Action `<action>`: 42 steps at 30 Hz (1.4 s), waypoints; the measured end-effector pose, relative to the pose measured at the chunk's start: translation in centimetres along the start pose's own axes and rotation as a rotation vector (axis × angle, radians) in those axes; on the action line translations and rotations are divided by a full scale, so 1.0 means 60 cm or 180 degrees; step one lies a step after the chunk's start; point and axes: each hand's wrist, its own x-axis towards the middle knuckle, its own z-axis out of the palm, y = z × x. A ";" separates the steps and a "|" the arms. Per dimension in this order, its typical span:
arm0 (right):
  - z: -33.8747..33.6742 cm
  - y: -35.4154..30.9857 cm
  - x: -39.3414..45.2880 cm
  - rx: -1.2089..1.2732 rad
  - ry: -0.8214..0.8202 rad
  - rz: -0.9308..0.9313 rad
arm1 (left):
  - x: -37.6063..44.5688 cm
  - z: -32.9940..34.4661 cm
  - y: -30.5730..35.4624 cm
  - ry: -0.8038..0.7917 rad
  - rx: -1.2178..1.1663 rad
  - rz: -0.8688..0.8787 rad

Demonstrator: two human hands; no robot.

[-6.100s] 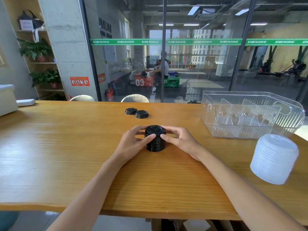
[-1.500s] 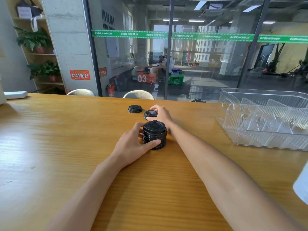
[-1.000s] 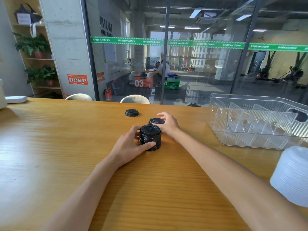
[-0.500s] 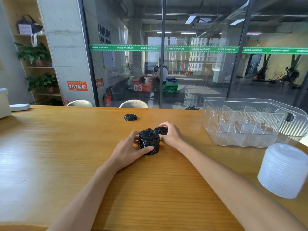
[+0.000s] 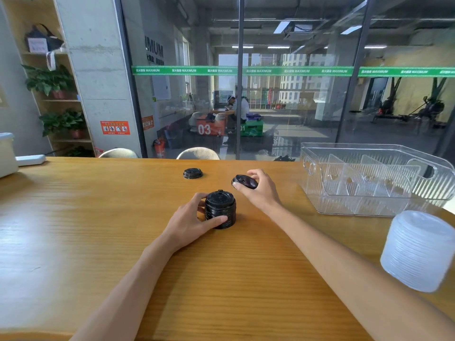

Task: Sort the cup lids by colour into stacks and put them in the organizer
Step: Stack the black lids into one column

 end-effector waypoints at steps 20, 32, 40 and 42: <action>0.038 -0.061 -0.083 -0.0573 0.0107 -0.0312 | -0.001 0.034 0.038 0.0196 0.0717 -0.0050; 0.009 -0.039 -0.126 0.0047 -0.0305 -0.0210 | -0.001 0.037 0.036 0.0260 0.0673 0.0001; -0.004 -0.018 -0.131 0.0322 -0.0087 -0.0194 | 0.000 0.036 0.034 0.0235 0.0576 -0.0050; -0.003 -0.017 -0.132 0.0347 -0.0063 -0.0189 | 0.001 0.037 0.033 0.0224 0.0530 -0.0060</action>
